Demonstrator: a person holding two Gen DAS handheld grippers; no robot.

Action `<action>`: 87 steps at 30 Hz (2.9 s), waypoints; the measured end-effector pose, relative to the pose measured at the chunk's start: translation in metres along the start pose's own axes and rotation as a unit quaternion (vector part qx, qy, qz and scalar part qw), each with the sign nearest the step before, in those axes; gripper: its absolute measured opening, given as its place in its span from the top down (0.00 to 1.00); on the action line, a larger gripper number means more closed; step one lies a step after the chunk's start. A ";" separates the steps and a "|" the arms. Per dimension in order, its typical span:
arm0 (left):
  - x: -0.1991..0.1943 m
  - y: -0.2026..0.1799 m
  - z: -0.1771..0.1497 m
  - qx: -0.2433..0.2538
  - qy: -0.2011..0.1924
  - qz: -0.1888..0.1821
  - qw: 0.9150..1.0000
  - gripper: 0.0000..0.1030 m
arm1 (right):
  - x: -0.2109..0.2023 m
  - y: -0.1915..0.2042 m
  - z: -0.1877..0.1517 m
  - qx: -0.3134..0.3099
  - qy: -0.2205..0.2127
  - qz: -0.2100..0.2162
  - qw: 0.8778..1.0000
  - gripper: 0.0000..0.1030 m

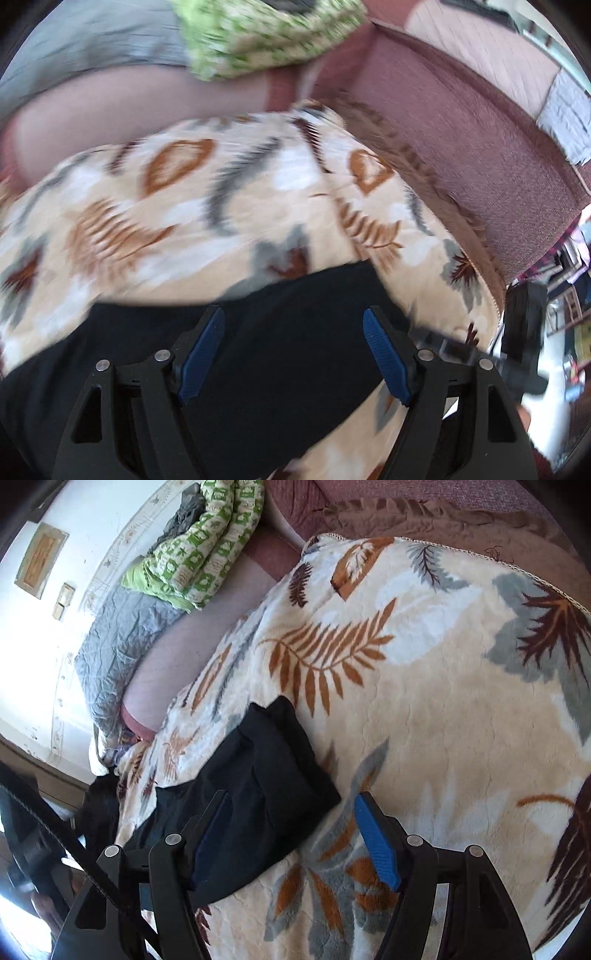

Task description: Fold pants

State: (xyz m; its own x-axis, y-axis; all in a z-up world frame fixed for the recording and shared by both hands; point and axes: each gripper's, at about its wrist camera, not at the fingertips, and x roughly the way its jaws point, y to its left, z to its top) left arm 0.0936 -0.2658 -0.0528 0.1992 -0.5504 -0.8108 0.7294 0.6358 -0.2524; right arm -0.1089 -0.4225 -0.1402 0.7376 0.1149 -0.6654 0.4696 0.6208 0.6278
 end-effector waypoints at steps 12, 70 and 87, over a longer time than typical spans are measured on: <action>0.133 -0.059 0.052 0.049 0.112 -0.055 0.991 0.26 | 0.026 0.019 -0.010 -0.063 0.021 -0.018 0.998 0.28; -0.084 0.175 -0.083 -0.196 -0.064 -0.032 0.978 0.61 | 0.085 0.190 -0.077 -0.237 0.118 0.207 0.942 0.32; -0.041 0.159 -0.144 -0.104 0.006 0.189 0.976 0.57 | 0.077 0.109 -0.020 -0.035 0.051 0.140 0.988 0.32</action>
State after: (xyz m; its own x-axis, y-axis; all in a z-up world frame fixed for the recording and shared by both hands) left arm 0.1074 -0.0647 -0.1357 0.4198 -0.2501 -0.8725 0.4558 0.8894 -0.0356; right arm -0.0103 -0.3303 -0.1311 0.7799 0.3647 -0.5087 0.2167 0.6051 0.7661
